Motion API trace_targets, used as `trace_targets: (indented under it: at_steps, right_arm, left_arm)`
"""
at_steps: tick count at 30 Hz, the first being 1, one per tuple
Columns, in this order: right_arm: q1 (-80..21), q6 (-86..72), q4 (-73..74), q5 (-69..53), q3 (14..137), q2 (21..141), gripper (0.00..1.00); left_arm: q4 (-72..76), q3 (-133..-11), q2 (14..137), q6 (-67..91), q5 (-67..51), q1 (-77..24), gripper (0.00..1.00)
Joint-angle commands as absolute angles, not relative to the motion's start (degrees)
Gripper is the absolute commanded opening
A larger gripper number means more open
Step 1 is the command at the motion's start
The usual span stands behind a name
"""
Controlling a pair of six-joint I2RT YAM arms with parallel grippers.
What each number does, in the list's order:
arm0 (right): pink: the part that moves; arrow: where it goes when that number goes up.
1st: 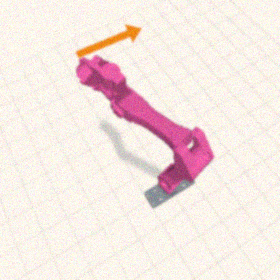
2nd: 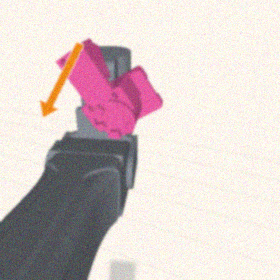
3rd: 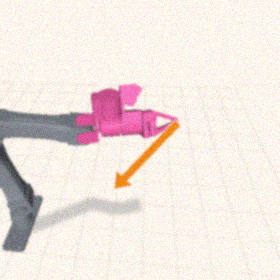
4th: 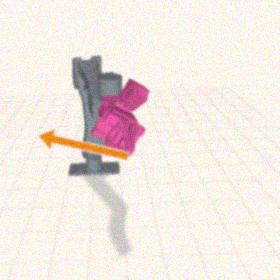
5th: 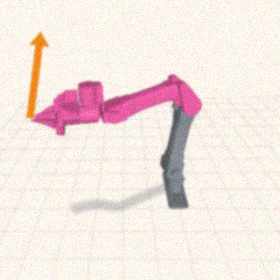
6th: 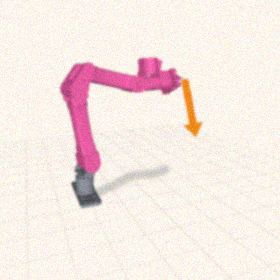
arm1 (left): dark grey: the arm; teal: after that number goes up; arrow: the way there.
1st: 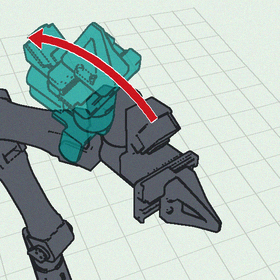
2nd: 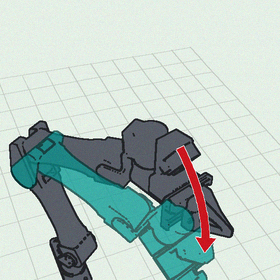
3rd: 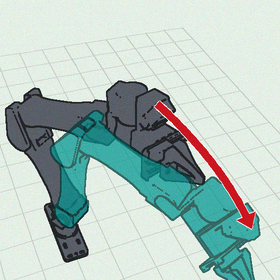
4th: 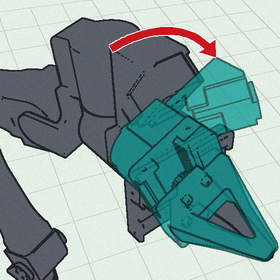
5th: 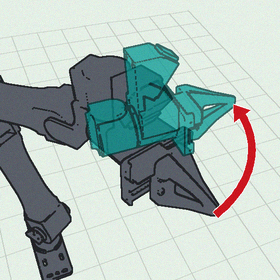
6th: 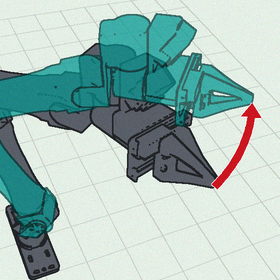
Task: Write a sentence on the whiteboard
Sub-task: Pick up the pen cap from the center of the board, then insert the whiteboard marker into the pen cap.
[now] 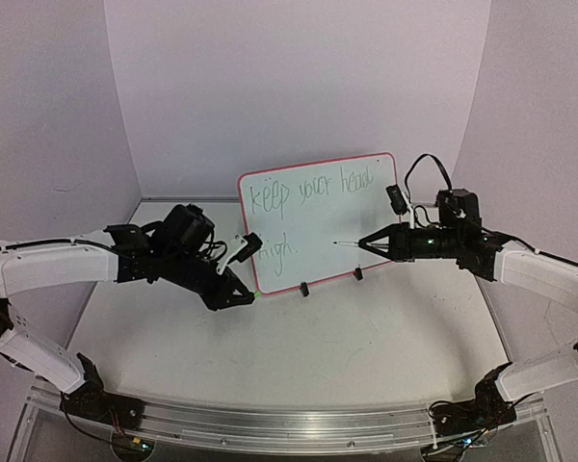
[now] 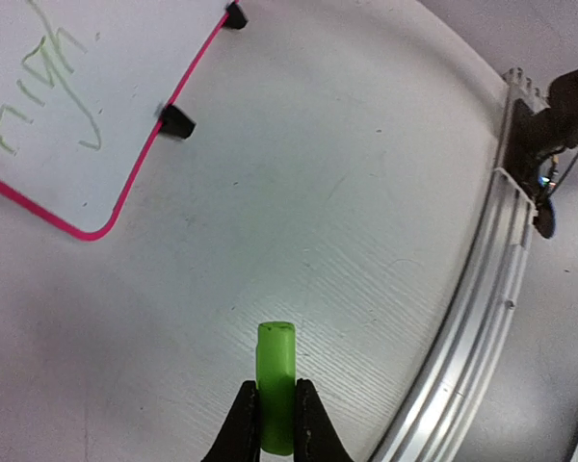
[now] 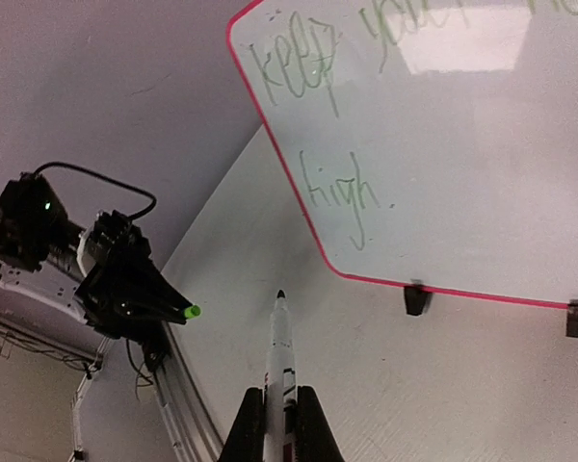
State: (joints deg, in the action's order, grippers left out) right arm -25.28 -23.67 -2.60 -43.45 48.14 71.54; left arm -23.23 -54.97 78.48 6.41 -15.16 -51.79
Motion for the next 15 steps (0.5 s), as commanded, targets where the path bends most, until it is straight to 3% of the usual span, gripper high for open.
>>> trace_targets:
  at_steps: [1, 15]
  right_arm:
    - [-25.40, -24.16, -1.16, -58.95, 52.25, 74.09, 0.00]
    - [-30.73, -25.64, 1.88, -69.56, 55.93, 80.68, 0.00]
  left_arm:
    - [-29.80, -65.40, 80.43, -6.01, -34.68, -48.78, 0.00]
    - [-30.92, -68.22, 84.55, -16.12, -44.17, -48.78, 0.00]
